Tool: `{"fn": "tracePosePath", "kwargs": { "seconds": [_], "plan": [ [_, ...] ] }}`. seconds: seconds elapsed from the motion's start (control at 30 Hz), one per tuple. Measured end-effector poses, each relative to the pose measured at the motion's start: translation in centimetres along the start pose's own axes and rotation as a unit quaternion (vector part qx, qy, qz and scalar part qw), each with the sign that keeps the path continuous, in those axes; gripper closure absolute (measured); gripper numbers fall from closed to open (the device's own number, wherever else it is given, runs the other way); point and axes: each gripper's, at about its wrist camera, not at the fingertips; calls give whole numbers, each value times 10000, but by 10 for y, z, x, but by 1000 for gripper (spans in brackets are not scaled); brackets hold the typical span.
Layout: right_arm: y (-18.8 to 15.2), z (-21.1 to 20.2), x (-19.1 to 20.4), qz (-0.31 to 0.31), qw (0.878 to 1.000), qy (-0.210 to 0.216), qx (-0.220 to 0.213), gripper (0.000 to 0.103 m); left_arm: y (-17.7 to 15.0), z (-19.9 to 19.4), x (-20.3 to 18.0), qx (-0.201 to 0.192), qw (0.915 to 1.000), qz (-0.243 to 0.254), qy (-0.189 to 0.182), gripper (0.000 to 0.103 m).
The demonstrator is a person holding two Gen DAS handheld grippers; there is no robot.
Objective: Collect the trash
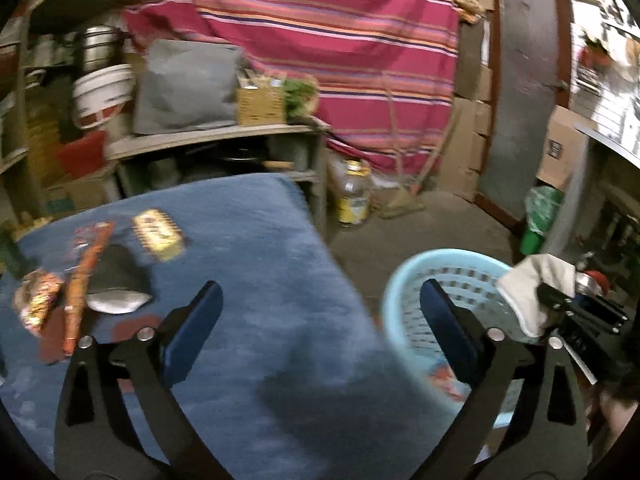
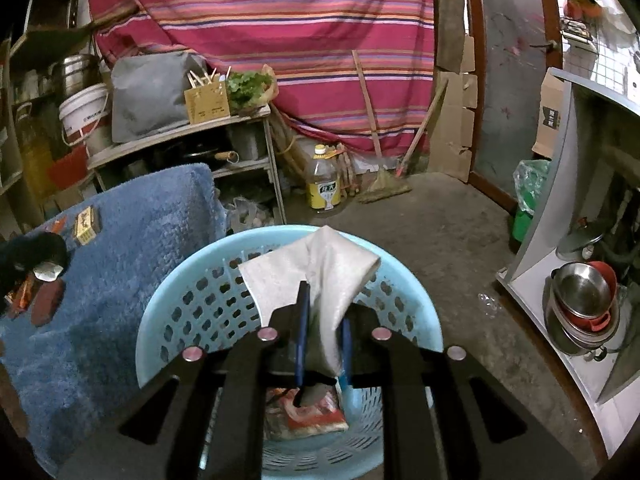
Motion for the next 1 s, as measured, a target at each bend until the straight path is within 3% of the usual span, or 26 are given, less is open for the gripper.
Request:
{"fn": "tracePosePath", "kwargs": {
  "seconds": [0.13, 0.2, 0.27, 0.4, 0.47, 0.67, 1.0],
  "plan": [
    [-1, 7, 7, -38, 9999, -136, 99, 62, -1, -13, 44, -60, 9991, -146, 394, 6],
    [-1, 7, 11, -19, 9998, -183, 114, 56, -3, -19, 68, -65, 9981, -249, 566, 6],
    [0, 7, 15, -18, 9997, -241, 89, 39, -4, -22, 89, -51, 9970, -322, 698, 6],
    [4, 1, 26, 28, 9996, -264, -49, 31, -12, -32, 132, -54, 9930, -518, 1058, 6],
    [6, -4, 35, 70, 9997, -186, -145, 20, -15, -37, 151, -55, 9914, -650, 1135, 6],
    [9, -19, 92, -88, 9989, 301, -347, 20, -25, -61, 197, -212, 9854, -801, 1486, 6],
    [-3, -19, 200, -539, 9924, 1076, -255, 20, -48, -87, 261, -254, 9745, -1076, 1954, 6]
  ]
}}
Point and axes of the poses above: each gripper's, at about its wrist camera, not at the fingertips, and z roughly the way its jaws point, x to its left, y to its top, and after that the axes turned 2 degrees about -y, right-handed
